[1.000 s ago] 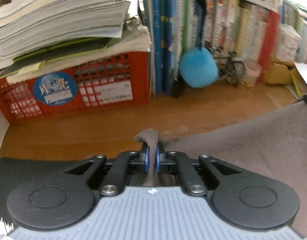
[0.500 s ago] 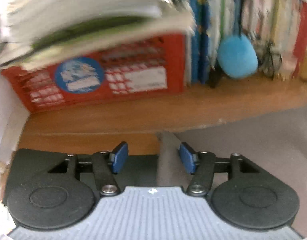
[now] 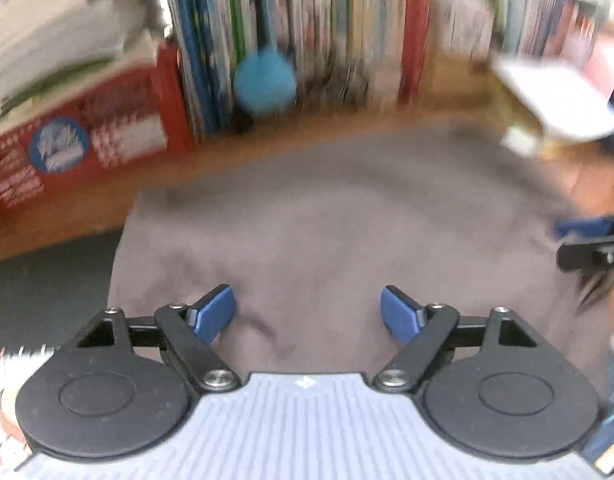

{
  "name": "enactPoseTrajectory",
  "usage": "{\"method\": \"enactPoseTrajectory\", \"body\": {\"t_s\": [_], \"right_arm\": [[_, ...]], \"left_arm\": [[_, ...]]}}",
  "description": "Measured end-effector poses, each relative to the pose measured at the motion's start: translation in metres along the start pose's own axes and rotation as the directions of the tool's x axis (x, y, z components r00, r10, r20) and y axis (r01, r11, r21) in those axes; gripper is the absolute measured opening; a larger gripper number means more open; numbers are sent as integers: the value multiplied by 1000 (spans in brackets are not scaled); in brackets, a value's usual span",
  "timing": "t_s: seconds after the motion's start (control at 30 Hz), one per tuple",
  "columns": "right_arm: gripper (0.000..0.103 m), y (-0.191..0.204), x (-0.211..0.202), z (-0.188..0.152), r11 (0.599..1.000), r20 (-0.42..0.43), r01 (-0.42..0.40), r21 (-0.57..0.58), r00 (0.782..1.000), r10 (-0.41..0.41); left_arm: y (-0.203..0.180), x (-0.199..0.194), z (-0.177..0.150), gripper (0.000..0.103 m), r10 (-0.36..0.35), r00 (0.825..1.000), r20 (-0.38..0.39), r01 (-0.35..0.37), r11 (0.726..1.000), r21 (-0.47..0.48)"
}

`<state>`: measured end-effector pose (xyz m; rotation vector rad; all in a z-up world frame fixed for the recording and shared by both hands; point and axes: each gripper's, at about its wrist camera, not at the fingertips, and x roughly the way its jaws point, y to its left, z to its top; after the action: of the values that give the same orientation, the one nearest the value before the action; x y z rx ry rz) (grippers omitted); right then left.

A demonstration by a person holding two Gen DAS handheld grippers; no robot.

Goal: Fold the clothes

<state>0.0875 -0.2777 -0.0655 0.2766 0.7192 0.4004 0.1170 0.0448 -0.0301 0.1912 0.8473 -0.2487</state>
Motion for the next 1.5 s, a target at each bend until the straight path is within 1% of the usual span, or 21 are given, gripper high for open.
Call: {"method": "enactPoseTrajectory", "body": {"t_s": [0.1,0.17,0.2,0.27,0.33,0.4,0.47,0.57,0.67,0.73,0.8,0.83,1.13,1.17,1.2,1.23,1.27,1.3,1.33,1.4,1.5], "right_arm": [[84,-4,-18,-7,996,38,80,-34,996,-79],[97,-5,-36,-10,996,77,92,-2,993,-92],[103,-5,-47,-13,996,106,83,22,991,-84],[103,-8,-68,-15,994,177,60,90,981,-76],[103,-17,-83,-19,980,210,61,191,972,-102],[103,-31,-88,-25,955,211,64,290,969,-129],[103,-45,-86,-33,918,182,57,392,974,-138],[103,-66,-81,-47,850,167,-13,526,982,-88],[103,-72,-80,-50,831,211,-64,552,975,-65],[103,-69,-77,-49,846,202,-40,532,976,-81],[103,-67,-72,-47,854,203,-47,519,977,-70],[103,-66,-70,-46,856,201,-51,514,978,-62],[102,-55,-42,-27,866,192,-36,498,979,-70],[100,-53,-39,-25,869,191,-32,493,979,-73],[92,-51,-36,-24,871,184,-26,490,980,-74],[78,-49,-33,-23,872,173,-19,489,982,-76],[68,-47,-31,-22,871,159,-8,492,984,-80],[50,-46,-29,-22,866,145,5,500,985,-89],[42,-46,-29,-22,861,140,13,508,985,-98],[28,-48,-31,-23,853,145,-3,523,986,-85],[24,-45,-39,-22,851,170,-16,525,982,-86]], "left_arm": [[5,3,-13,86,22,1000,-16,-22,999,-28],[8,-7,-10,81,37,999,-20,-38,997,-62],[5,-15,-5,81,25,1000,4,-24,997,-70],[-3,-32,5,82,-11,998,65,16,997,-77],[-19,-43,14,85,-20,993,119,27,998,-57],[-37,-50,21,85,-18,987,160,23,999,-29],[-57,-48,23,85,-9,985,170,8,1000,7],[-78,-40,17,85,-33,988,151,26,999,44],[-90,-31,9,85,-59,991,121,52,997,59],[-93,-23,3,85,-65,993,95,61,997,45],[-89,-15,-2,87,-73,994,81,73,997,5],[-86,-11,-5,91,-78,994,76,80,997,-17],[-86,-11,-11,93,-76,992,99,79,997,-25],[-86,-11,-12,93,-77,992,102,80,997,-25],[-85,-11,-12,93,-77,992,104,80,996,-25],[-85,-11,-12,93,-76,991,106,80,997,-25],[-85,-11,-12,93,-76,991,107,79,997,-25],[-85,-11,-13,93,-76,991,109,79,997,-25],[-85,-11,-13,93,-76,991,110,80,997,-25],[-85,-12,-13,93,-78,991,112,82,996,-26],[-84,-12,-14,92,-79,990,117,83,996,-27]]}}
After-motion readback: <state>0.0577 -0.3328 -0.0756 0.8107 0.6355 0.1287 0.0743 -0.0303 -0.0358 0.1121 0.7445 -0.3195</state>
